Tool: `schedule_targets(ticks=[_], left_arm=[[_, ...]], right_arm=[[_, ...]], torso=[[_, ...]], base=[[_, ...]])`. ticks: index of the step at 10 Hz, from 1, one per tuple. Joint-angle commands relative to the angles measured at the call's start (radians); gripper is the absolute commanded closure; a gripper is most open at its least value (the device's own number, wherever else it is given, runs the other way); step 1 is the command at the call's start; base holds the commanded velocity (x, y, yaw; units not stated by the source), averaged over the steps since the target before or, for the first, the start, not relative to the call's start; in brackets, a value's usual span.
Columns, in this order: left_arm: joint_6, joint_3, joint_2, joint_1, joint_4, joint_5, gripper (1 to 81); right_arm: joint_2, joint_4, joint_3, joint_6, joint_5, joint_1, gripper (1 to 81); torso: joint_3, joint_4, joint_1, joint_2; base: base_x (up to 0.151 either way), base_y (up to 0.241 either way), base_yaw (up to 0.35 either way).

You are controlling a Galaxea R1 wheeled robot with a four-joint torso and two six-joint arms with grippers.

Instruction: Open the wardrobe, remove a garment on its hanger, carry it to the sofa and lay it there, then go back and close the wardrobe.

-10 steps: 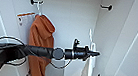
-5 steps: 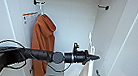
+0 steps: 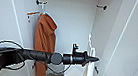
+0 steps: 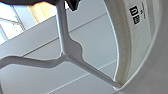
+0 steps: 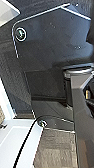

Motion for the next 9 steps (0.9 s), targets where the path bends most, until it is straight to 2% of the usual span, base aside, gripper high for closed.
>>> schedule_targets(ticks=[1,9], left_arm=[[0.007,0.034,-0.01,-0.165,0.041,-0.015,81.1],[0.007,0.047,-0.018,-0.147,0.044,-0.014,81.1]], right_arm=[[0.005,0.0,0.007,-0.005,-0.048,0.029,1.0],[0.003,0.001,0.007,-0.003,-0.048,0.031,1.0]], torso=[[0.0,0.0,0.0,0.0],[0.0,0.0,-0.001,0.0]], base=[[-0.117,0.0,0.0],[-0.119,0.0,0.0]])
